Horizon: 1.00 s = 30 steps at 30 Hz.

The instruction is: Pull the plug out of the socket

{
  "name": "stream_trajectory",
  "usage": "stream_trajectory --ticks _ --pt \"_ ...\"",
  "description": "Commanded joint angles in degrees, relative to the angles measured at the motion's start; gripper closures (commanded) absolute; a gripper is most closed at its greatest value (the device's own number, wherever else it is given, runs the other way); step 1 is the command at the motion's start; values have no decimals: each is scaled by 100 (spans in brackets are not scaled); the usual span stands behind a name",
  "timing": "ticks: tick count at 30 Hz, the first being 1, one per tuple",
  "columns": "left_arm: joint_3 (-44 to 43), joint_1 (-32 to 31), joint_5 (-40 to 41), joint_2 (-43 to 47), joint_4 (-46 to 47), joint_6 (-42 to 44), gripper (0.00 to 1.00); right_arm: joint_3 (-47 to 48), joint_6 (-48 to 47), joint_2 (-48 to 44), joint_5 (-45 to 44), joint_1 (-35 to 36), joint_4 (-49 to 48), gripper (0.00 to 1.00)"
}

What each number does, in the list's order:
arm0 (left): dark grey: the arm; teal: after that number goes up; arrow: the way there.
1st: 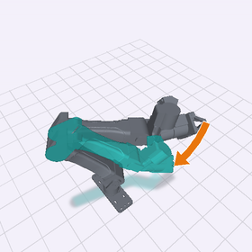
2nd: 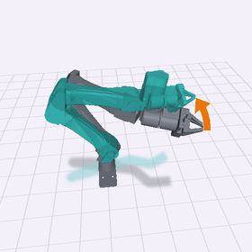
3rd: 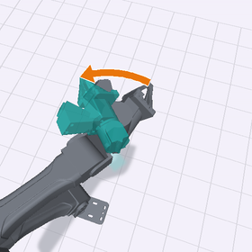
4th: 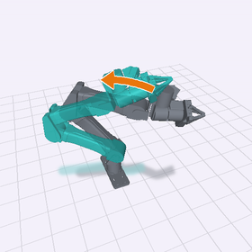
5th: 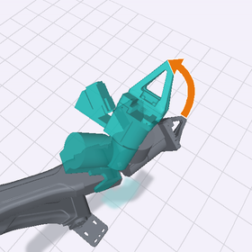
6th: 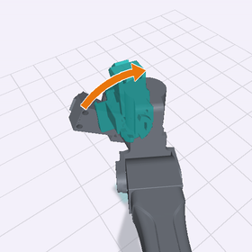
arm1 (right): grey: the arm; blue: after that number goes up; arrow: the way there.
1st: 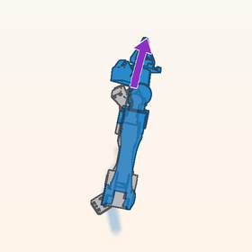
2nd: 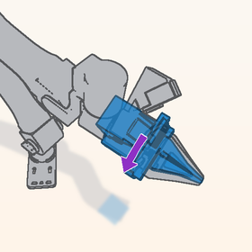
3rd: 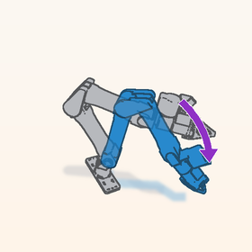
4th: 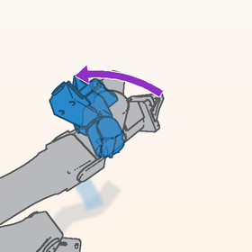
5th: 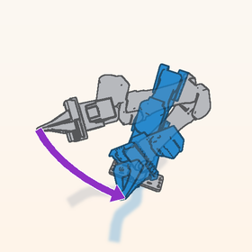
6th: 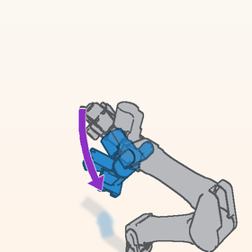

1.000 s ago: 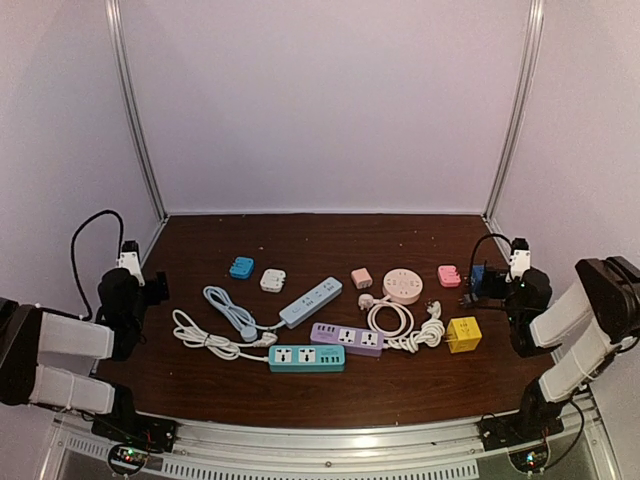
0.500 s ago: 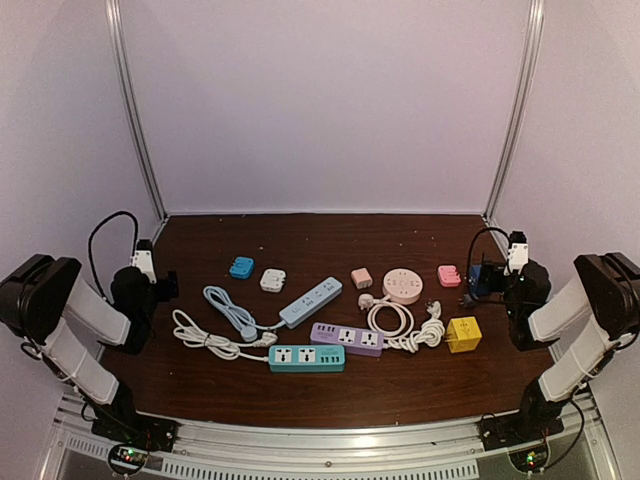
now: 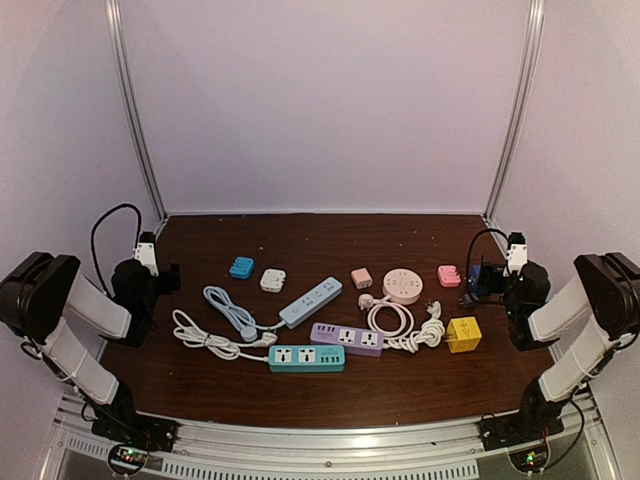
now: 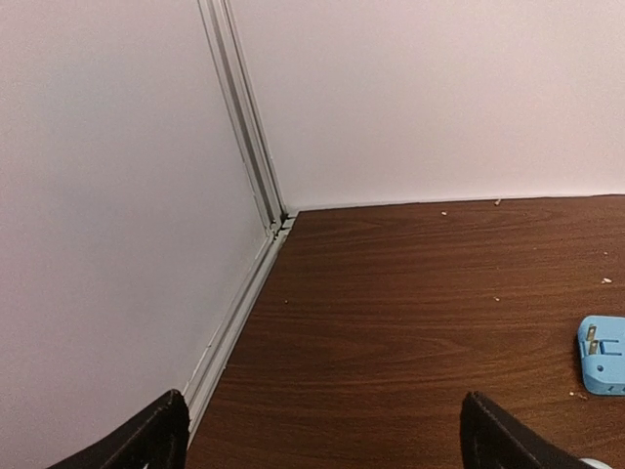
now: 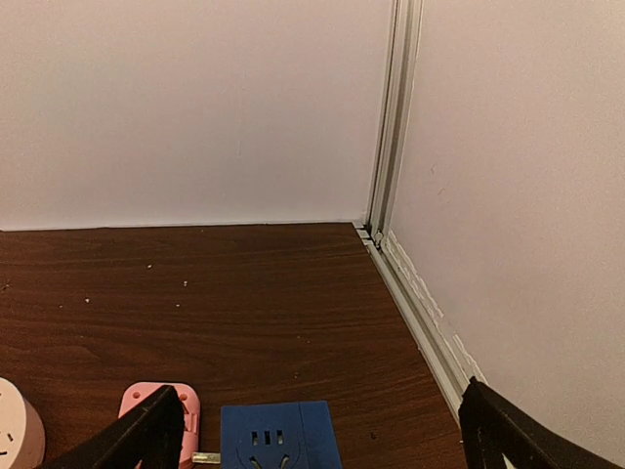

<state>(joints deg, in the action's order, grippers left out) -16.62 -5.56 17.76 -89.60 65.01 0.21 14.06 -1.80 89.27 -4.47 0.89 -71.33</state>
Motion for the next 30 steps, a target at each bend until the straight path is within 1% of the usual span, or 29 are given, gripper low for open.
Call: stream_trajectory --ticks 1,30 --pt "-60 37 -62 -38 90 90 2 79 -39 -6 86 -18 -10 0" --pt "-60 33 -61 -35 90 91 2 105 -31 -6 109 -18 45 0"
